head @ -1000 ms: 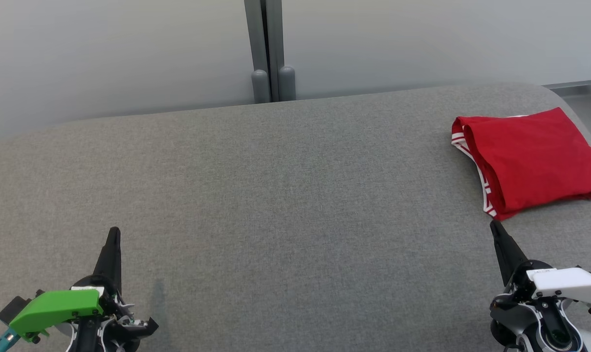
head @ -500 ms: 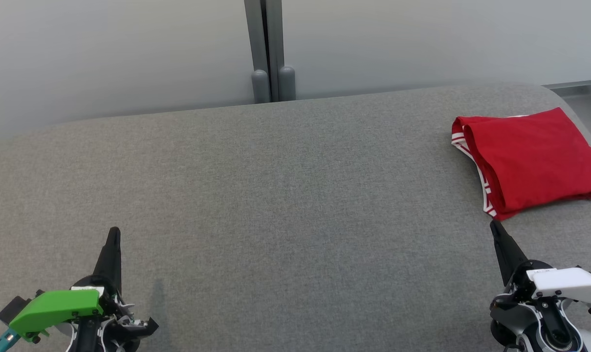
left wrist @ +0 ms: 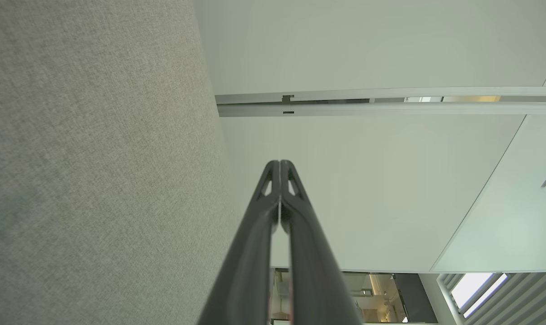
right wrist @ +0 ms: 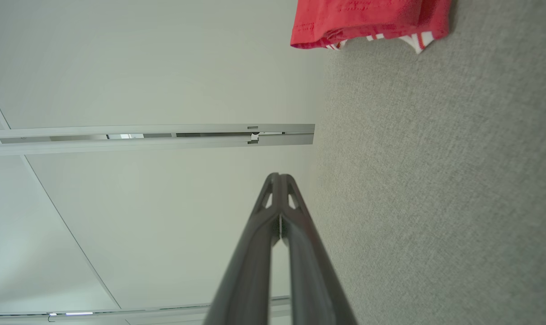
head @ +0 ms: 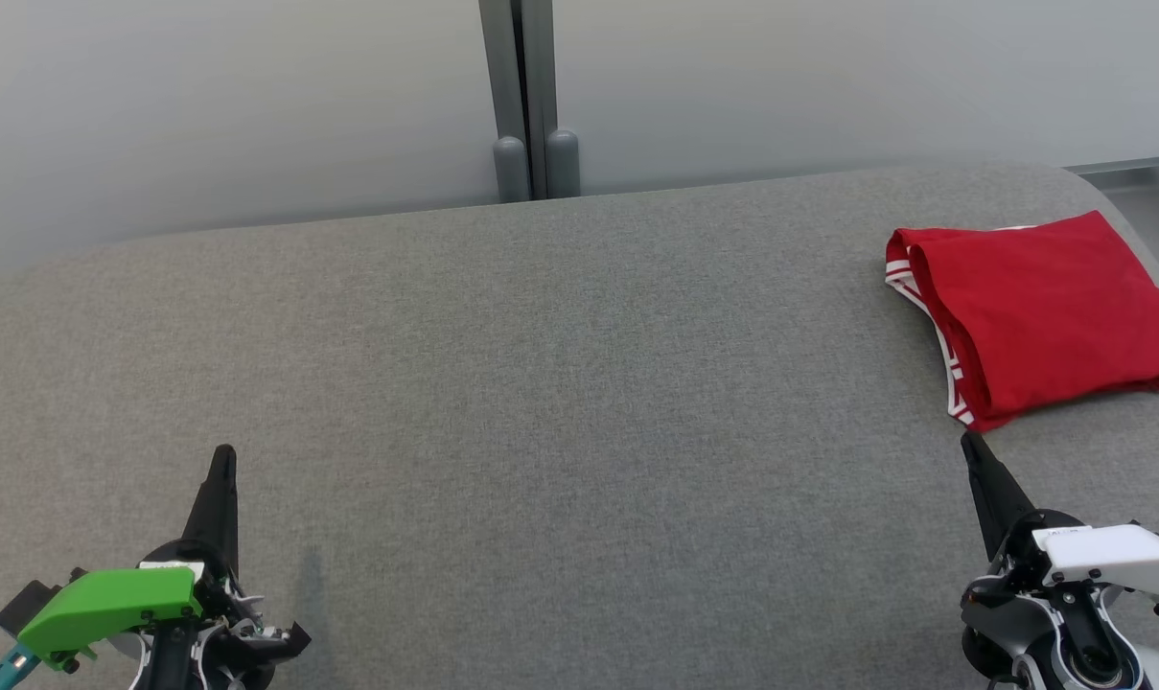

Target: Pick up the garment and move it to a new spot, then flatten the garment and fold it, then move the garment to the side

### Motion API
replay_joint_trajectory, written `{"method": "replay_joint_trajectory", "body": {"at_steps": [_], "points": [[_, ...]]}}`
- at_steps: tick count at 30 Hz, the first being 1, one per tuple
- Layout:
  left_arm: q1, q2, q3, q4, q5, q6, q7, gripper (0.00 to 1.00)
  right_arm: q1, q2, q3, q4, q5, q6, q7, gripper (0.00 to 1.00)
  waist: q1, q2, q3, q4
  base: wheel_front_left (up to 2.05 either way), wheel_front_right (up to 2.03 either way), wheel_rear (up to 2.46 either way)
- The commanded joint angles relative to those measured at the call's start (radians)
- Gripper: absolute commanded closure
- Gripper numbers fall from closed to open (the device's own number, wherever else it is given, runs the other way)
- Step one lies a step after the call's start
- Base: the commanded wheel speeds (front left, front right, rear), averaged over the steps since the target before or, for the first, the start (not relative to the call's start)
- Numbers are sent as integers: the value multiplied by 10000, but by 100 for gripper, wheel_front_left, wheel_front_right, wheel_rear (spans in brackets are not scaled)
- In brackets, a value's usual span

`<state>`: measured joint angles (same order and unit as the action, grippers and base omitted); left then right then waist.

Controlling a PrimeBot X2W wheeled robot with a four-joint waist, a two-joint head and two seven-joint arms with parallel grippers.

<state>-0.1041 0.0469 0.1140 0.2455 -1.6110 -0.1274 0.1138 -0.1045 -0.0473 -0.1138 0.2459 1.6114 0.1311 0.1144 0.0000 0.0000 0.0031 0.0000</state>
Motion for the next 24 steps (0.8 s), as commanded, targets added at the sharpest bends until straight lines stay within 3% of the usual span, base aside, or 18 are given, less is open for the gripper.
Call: {"method": "replay_joint_trajectory", "body": {"at_steps": [1,24], "points": [[-113,62,20,-17,-39,-67,36,100,-83,-56,-17,-40,32,-7,28,100,0,0,0,0,0,0,0],[-113,62,19,-17,-38,-67,36,100,-82,-56,-17,-40,32,-7,27,100,0,0,0,0,0,0,0]]}}
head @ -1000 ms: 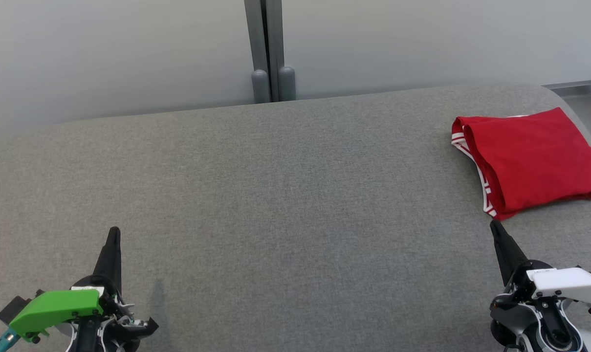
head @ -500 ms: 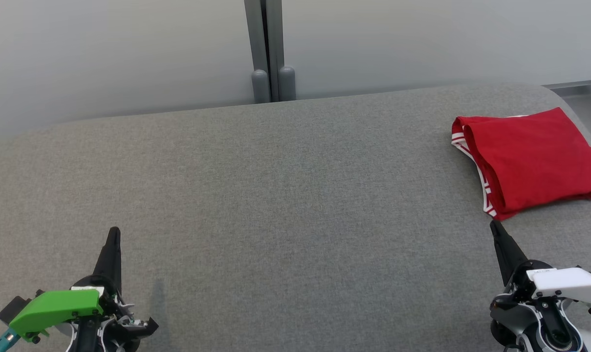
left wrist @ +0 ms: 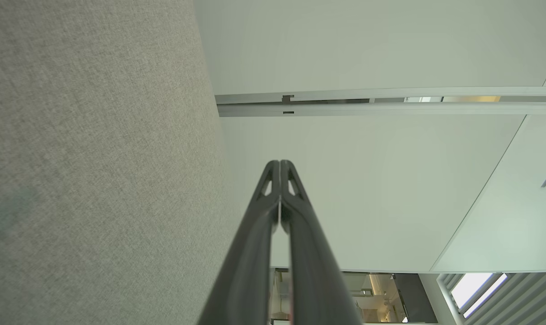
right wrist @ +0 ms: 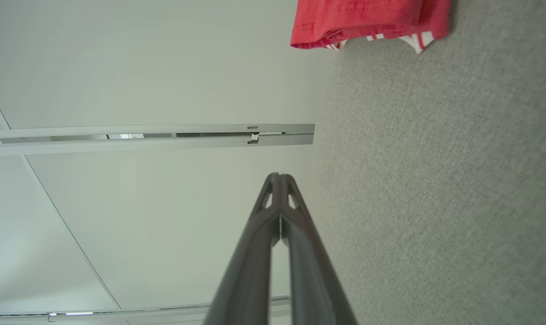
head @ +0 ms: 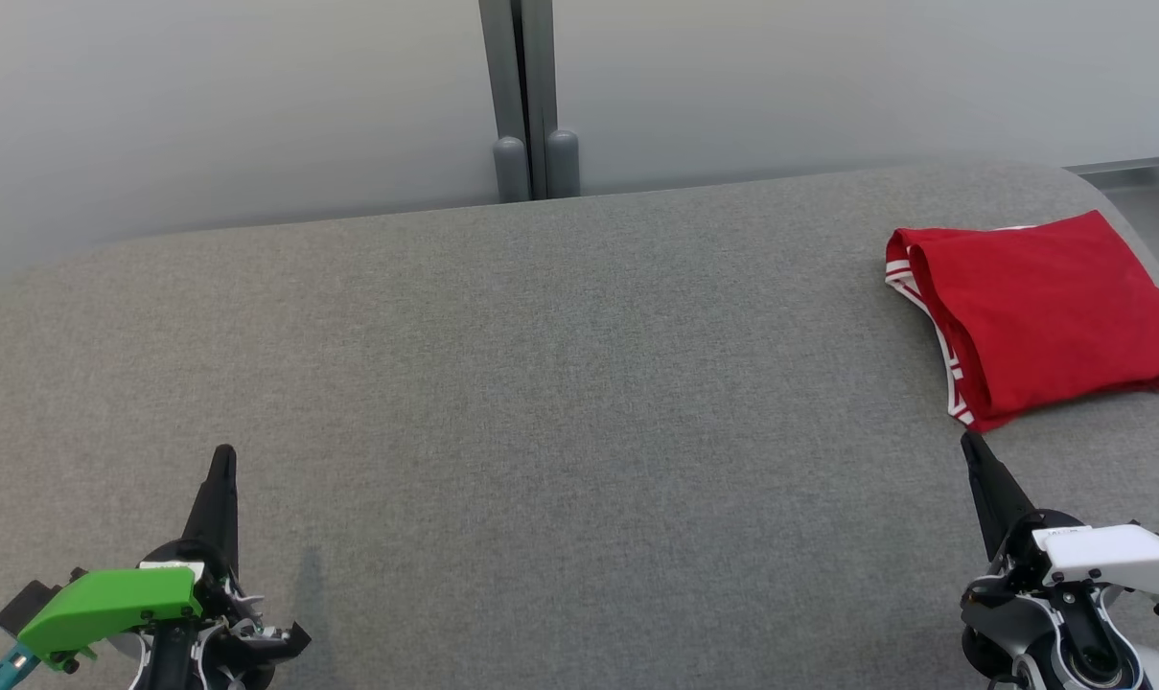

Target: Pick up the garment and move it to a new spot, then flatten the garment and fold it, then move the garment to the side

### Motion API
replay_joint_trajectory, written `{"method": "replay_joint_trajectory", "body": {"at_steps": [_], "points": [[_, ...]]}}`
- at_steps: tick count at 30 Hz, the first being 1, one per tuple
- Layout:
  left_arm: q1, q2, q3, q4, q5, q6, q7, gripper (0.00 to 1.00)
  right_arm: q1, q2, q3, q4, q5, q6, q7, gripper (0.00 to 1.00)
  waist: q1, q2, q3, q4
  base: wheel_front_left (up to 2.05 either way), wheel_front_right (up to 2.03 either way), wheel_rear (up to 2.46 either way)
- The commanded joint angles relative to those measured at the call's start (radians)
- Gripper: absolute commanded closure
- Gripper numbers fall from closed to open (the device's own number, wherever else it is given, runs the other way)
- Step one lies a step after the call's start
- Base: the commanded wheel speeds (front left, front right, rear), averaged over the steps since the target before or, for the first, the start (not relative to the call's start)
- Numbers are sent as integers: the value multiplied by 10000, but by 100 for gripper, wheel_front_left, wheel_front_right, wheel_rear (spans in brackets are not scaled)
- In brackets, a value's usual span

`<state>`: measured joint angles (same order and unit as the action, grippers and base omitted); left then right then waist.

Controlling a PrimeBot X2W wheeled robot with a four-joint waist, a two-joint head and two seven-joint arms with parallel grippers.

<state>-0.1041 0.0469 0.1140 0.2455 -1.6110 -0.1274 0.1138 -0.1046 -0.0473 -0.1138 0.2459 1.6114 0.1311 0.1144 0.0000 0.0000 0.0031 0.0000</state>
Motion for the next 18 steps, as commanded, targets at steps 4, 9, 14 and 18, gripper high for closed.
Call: {"method": "replay_joint_trajectory", "body": {"at_steps": [4,9,14,18], "points": [[-113,62,19,-16,-38,-67,36,100,-81,-56,-16,-40,32,-7,27,100,0,0,0,0,0,0,0],[-113,62,19,-16,-38,-67,36,100,-81,-56,-16,-40,33,-7,27,100,0,0,0,0,0,0,0],[-113,62,19,-16,-38,-67,36,100,-81,-56,-16,-40,33,-7,27,100,0,0,0,0,0,0,0],[-113,62,19,-16,-38,-67,35,100,-81,-56,-16,-40,33,-7,27,100,0,0,0,0,0,0,0]]}}
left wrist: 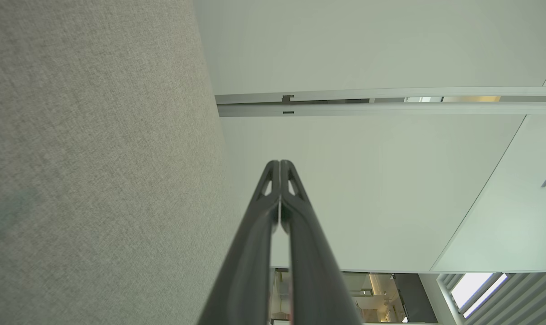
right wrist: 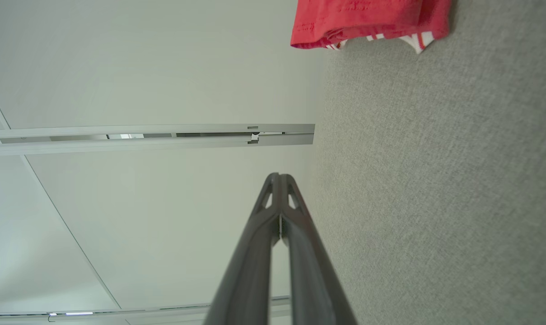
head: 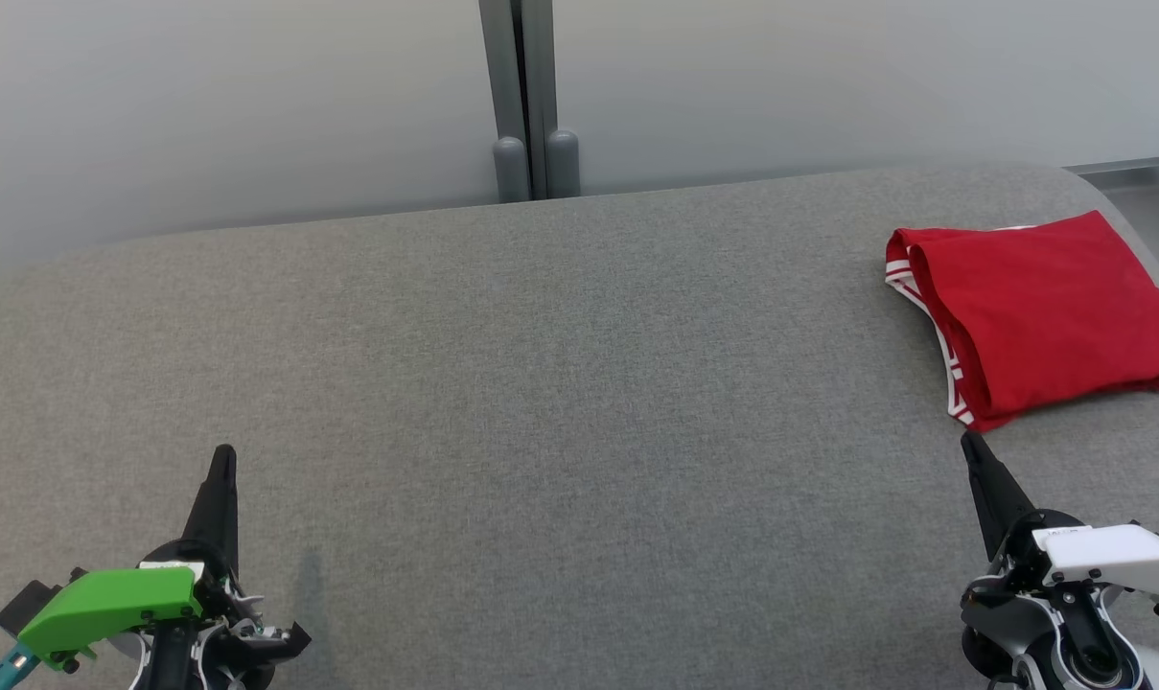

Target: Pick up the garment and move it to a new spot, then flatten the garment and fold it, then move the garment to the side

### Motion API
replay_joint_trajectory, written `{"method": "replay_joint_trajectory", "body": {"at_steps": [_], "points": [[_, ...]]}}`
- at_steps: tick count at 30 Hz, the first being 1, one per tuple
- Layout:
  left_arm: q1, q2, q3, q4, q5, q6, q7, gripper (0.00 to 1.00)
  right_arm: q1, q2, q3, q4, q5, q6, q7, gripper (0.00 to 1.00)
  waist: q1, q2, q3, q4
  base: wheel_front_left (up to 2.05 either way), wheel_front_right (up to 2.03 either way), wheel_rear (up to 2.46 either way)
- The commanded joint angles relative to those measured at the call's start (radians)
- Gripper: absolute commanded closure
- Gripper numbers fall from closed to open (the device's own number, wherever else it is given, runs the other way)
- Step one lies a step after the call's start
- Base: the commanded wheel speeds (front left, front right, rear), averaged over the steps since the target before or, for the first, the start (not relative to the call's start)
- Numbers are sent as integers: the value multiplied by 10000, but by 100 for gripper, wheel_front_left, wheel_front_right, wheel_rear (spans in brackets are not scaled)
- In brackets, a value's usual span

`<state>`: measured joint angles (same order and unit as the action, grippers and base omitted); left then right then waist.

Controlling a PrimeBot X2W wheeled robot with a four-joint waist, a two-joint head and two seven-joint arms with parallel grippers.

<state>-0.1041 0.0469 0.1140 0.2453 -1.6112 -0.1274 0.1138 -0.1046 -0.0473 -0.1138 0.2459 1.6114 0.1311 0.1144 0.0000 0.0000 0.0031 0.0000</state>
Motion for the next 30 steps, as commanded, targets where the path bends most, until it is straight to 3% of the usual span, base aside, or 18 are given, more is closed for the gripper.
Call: {"method": "replay_joint_trajectory", "body": {"at_steps": [1,30], "points": [[-113,62,19,-14,-36,-67,35,100,-81,-56,-16,-40,33,-7,27,100,0,0,0,0,0,0,0],[-113,63,18,-15,-36,-66,35,100,-82,-57,-16,-39,33,-7,27,100,0,0,0,0,0,0,0]]}}
